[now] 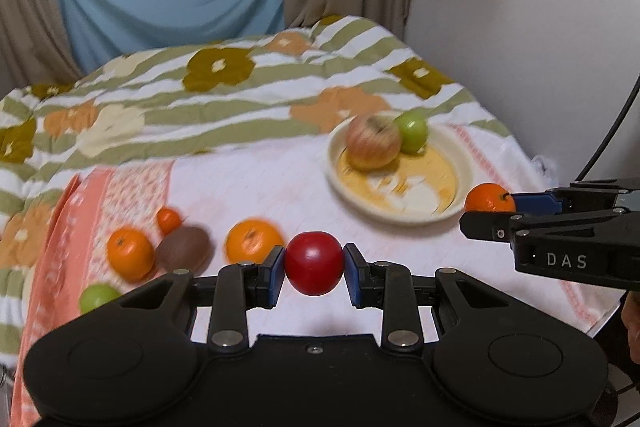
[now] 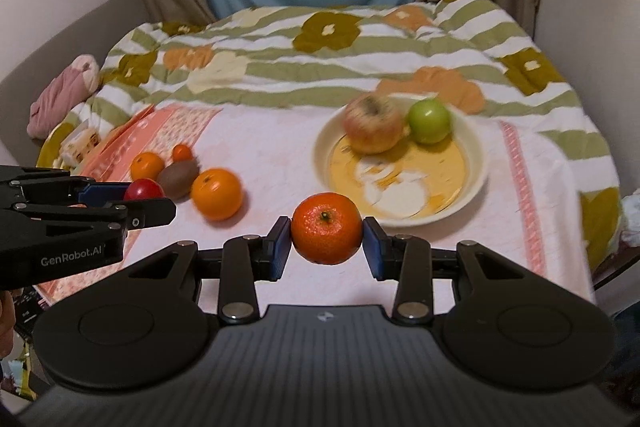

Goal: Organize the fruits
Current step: 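Carry the tomato and tangerine into the duck bowl and open both tools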

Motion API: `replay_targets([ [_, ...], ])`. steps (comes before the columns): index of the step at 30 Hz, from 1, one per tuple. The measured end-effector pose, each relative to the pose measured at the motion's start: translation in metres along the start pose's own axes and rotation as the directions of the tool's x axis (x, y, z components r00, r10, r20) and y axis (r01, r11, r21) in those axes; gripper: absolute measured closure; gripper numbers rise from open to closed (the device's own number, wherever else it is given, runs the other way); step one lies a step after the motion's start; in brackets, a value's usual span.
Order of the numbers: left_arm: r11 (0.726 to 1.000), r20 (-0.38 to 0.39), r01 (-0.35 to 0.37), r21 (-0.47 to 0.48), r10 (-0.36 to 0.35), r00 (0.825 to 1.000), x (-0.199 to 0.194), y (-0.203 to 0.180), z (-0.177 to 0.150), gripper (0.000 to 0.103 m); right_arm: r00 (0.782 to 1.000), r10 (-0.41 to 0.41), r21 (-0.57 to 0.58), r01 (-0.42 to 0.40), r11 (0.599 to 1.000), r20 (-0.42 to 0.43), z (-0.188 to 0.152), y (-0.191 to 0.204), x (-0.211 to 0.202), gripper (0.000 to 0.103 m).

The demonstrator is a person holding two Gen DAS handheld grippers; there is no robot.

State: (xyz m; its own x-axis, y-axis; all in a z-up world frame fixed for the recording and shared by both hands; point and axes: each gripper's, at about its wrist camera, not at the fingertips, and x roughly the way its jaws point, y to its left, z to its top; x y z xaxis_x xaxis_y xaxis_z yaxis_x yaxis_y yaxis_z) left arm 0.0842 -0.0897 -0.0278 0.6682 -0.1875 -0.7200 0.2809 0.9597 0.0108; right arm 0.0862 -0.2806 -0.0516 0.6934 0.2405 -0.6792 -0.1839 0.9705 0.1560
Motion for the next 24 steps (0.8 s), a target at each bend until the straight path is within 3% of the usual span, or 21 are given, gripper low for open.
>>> replay_targets([
  [11, 0.998, 0.023, 0.05, 0.043, -0.051, 0.998, 0.042, -0.052, 0.051, 0.069, 0.997, -0.065, -0.017, 0.065, 0.998, 0.032, 0.036, -0.076, 0.004, 0.05],
  [24, 0.997, -0.088, 0.063, 0.051, -0.059, 0.994, 0.149, -0.103, 0.082, 0.069, 0.998, -0.034, -0.058, 0.031, 0.998, -0.058, 0.065, -0.146, 0.086, 0.05],
])
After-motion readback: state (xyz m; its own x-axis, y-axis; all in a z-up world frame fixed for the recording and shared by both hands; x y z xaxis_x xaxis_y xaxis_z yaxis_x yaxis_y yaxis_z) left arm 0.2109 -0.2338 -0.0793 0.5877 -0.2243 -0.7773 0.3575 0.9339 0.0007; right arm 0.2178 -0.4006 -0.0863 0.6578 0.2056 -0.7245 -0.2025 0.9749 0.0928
